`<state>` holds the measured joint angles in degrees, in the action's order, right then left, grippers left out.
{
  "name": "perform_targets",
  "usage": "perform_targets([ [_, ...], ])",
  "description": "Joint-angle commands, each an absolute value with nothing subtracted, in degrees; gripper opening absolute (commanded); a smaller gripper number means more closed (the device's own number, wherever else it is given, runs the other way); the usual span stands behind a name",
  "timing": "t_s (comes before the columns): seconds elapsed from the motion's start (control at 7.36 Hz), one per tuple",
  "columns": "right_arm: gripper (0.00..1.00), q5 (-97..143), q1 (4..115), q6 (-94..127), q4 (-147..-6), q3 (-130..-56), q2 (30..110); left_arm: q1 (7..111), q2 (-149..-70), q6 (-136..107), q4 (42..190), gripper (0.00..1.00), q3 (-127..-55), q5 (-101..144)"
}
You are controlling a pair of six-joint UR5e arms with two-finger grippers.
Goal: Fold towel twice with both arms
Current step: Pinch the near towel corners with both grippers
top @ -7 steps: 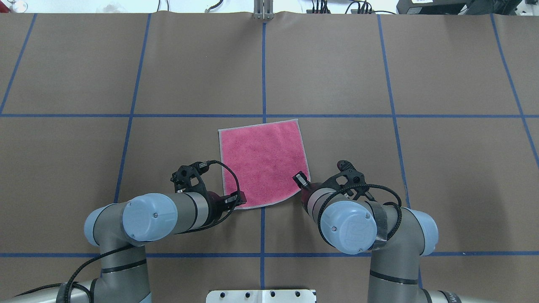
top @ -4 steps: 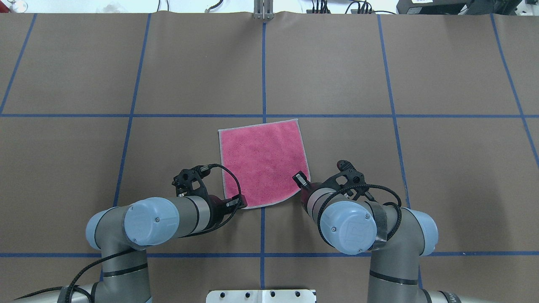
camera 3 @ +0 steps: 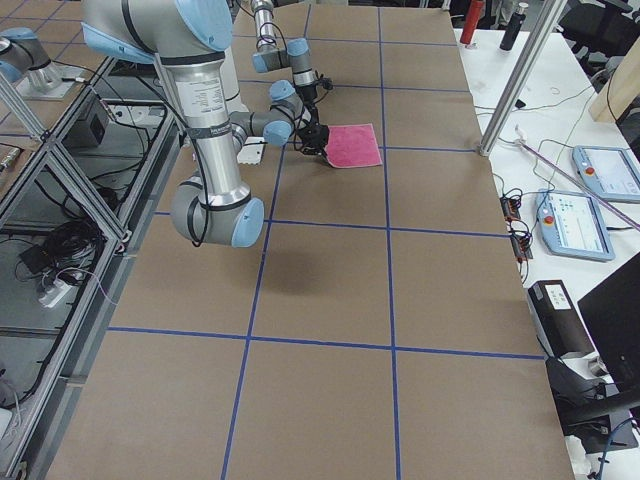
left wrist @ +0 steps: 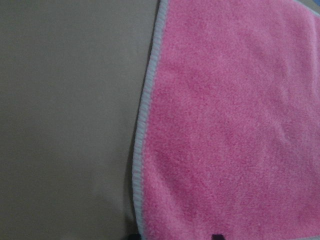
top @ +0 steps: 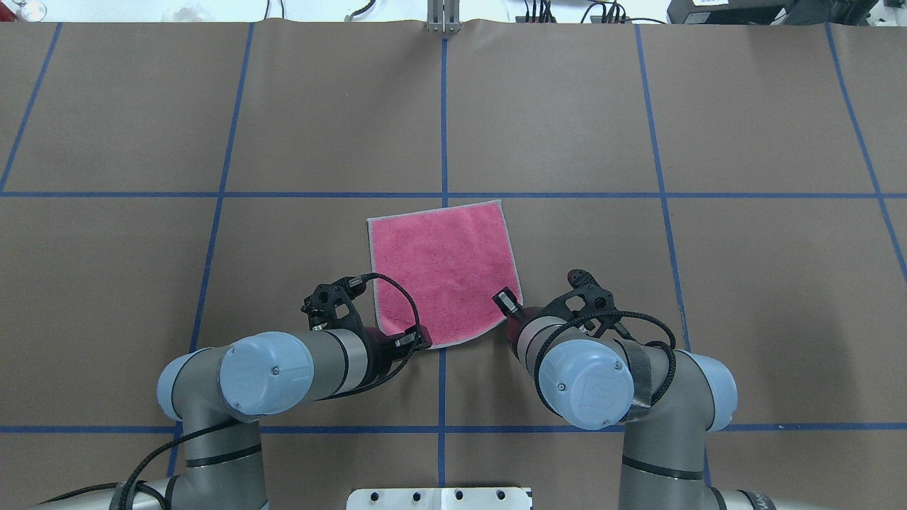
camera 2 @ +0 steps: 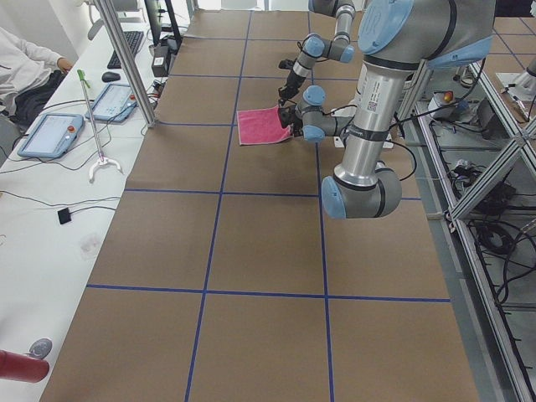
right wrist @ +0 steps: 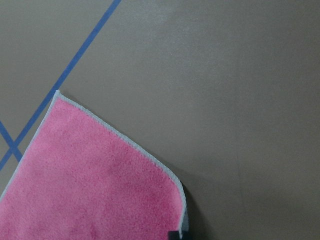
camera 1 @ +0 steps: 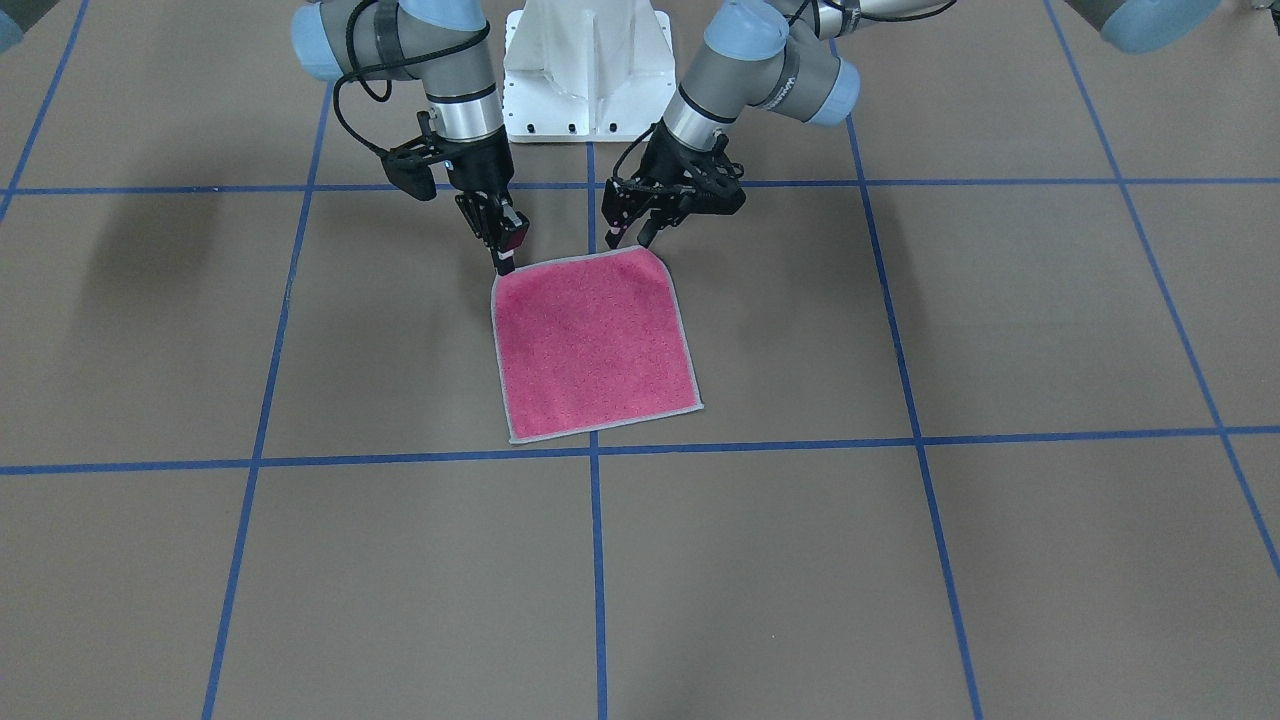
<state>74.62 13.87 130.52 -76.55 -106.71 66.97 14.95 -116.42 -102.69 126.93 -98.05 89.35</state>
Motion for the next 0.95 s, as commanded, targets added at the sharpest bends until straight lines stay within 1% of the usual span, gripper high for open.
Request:
perform_targets([
  [0.0,0.0,74.53,13.8,130.52,-76.55,-106.7,66.97,14.94,-116.98,-103.7,127.0,0.57,-98.0,89.38],
  [0.54,0.0,74.1,13.54,130.52,-76.55,-106.61,66.97,14.41,-116.98,-105.03,127.0,0.57,-97.56,89.3],
  [0.68,0.0,73.92,13.45,130.52,-76.55,-106.61,66.97,14.15,-117.07,-105.03,126.91,0.58,-97.56,89.38],
  [0.81,0.0,73.92,13.45,130.52,-76.55,-106.61,66.97,13.54,-117.07,-105.03,126.91,0.63,-97.38,89.38],
])
